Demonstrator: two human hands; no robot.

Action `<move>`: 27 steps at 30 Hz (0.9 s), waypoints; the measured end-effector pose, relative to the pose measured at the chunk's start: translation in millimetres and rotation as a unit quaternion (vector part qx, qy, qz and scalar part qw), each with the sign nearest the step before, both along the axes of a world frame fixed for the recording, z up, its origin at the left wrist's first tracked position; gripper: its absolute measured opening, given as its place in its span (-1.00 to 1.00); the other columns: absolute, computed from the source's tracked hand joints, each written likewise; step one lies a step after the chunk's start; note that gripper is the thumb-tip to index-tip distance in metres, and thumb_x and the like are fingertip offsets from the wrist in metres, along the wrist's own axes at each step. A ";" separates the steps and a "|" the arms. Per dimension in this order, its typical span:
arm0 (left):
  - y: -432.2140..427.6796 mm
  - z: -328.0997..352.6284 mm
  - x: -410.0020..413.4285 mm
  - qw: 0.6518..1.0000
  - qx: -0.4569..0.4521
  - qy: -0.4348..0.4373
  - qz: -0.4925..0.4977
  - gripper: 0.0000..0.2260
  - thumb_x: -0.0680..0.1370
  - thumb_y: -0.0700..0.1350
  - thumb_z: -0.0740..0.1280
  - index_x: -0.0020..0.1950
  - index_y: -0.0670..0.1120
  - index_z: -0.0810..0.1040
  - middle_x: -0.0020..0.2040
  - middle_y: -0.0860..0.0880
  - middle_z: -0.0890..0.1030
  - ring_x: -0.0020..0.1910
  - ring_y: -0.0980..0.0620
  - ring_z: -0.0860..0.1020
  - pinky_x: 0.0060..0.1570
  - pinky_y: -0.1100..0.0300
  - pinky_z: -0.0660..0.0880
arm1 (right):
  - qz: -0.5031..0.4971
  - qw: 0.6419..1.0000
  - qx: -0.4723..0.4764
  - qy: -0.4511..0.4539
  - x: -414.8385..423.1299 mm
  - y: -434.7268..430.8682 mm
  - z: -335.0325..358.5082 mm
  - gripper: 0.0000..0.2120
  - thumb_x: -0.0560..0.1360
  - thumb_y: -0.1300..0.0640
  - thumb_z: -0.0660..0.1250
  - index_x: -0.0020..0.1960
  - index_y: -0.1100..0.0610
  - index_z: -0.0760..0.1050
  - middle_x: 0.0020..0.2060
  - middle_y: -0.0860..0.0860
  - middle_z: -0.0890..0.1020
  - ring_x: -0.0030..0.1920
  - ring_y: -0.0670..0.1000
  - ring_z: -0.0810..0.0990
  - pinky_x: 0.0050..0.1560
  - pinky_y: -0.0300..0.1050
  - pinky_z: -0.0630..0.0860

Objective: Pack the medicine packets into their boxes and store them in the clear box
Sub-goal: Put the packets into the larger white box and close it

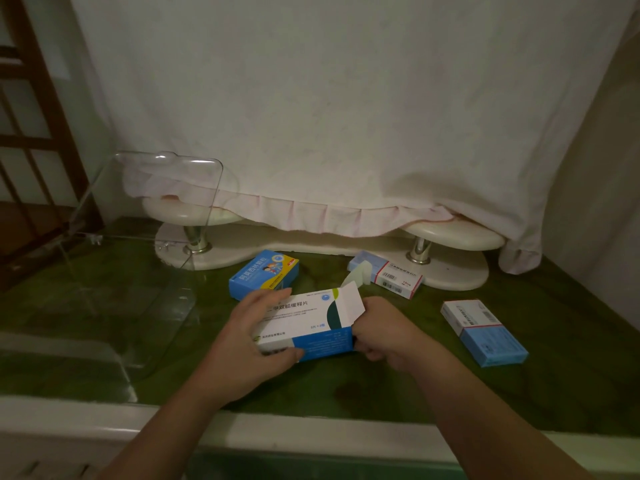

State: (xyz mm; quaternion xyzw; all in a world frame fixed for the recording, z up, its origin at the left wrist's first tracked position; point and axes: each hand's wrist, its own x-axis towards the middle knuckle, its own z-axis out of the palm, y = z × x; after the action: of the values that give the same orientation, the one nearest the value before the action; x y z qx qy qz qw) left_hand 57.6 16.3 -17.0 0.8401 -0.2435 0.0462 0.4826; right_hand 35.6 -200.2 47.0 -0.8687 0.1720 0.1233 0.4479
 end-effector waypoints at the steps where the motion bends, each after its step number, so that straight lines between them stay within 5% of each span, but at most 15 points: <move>1: 0.2 0.2 0.1 1.000 0.000 0.001 0.000 -0.27 0.34 0.05 0.58 0.37 0.42 0.31 0.40 0.27 0.26 0.39 0.19 0.30 0.25 0.08 0.52 | 0.006 1.000 -0.001 0.003 0.1 -0.7 0.1 -0.66 0.60 0.24 0.23 0.35 0.06 0.41 0.09 0.10 0.56 -0.15 0.01 0.55 -0.34 -0.23 0.47; 5: -0.7 3.3 -1.6 1.000 -0.017 -0.006 0.006 -0.28 0.33 0.01 0.60 0.38 0.36 0.35 0.34 0.31 0.30 0.34 0.30 0.31 0.25 0.15 0.49 | 0.002 0.998 0.053 -0.020 -5.1 -4.2 0.4 -0.91 0.59 0.23 0.23 0.07 0.11 0.47 -0.11 0.07 0.59 -0.31 -0.05 0.51 -0.41 -0.25 0.41; 9: 1.6 4.0 -1.3 0.993 -0.100 -0.030 0.048 -0.35 0.33 -0.07 0.61 0.34 0.23 0.45 0.26 0.30 0.39 0.24 0.32 0.42 0.05 0.42 0.49 | -0.113 0.961 0.200 -0.152 -12.8 -17.7 -8.0 -0.88 0.55 0.14 0.32 -0.08 0.15 0.61 -0.30 0.05 0.59 -0.47 -0.09 0.37 -0.49 -0.22 0.28; 13: 6.3 5.5 -2.8 0.982 -0.156 -0.022 0.109 -0.39 0.39 -0.10 0.55 0.33 0.26 0.41 0.27 0.24 0.41 0.22 0.25 0.45 -0.16 0.44 0.53 | -0.181 0.955 0.106 -0.208 -19.1 -31.6 -21.5 -0.88 0.56 0.12 0.33 -0.13 0.09 0.58 -0.21 0.05 0.62 -0.27 -0.04 0.51 -0.26 -0.15 0.44; 15: 9.0 5.7 -3.2 0.977 -0.152 -0.035 0.147 -0.38 0.40 -0.10 0.54 0.35 0.25 0.37 0.30 0.22 0.39 0.23 0.17 0.45 -0.11 0.40 0.49 | -0.173 0.954 0.062 -0.236 -22.5 -34.7 -28.4 -0.88 0.56 0.13 0.32 -0.14 0.02 0.56 -0.20 -0.01 0.62 -0.22 -0.09 0.55 -0.23 -0.24 0.44; 18: 12.9 5.6 -2.9 0.962 -0.181 -0.046 0.200 -0.37 0.40 -0.10 0.53 0.40 0.18 0.37 0.28 0.22 0.37 0.30 0.12 0.40 0.00 0.22 0.54 | -0.129 0.956 0.005 -0.265 -21.8 -36.2 -40.3 -0.89 0.57 0.13 0.33 -0.07 -0.07 0.55 -0.12 -0.12 0.61 -0.09 -0.16 0.57 -0.17 -0.33 0.45; 21: 16.0 5.5 -1.5 0.949 -0.202 -0.040 0.240 -0.37 0.41 -0.10 0.52 0.41 0.15 0.37 0.33 0.17 0.37 0.35 0.04 0.40 0.08 -0.02 0.60 | -0.077 0.954 -0.072 -0.282 -14.0 -30.6 -50.8 -0.85 0.55 0.09 0.34 0.10 -0.04 0.59 -0.04 -0.16 0.56 0.02 -0.15 0.55 0.06 -0.20 0.53; 27: 14.7 8.5 -3.1 0.953 -0.209 -0.014 0.219 -0.37 0.39 -0.10 0.52 0.35 0.31 0.37 0.23 0.28 0.41 0.34 -0.03 0.43 0.03 -0.09 0.63 | 0.032 0.948 -0.103 -0.300 -4.5 -5.4 -55.1 -0.66 0.54 -0.03 0.33 0.30 -0.02 0.51 0.15 -0.16 0.53 0.20 -0.17 0.44 0.28 -0.20 0.41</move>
State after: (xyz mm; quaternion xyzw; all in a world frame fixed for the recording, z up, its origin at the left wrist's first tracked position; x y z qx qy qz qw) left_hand 54.5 30.9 -8.5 0.7524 -0.0453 0.2125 0.6219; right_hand 31.1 -205.5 -8.1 -0.9120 0.0138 -0.1469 0.3827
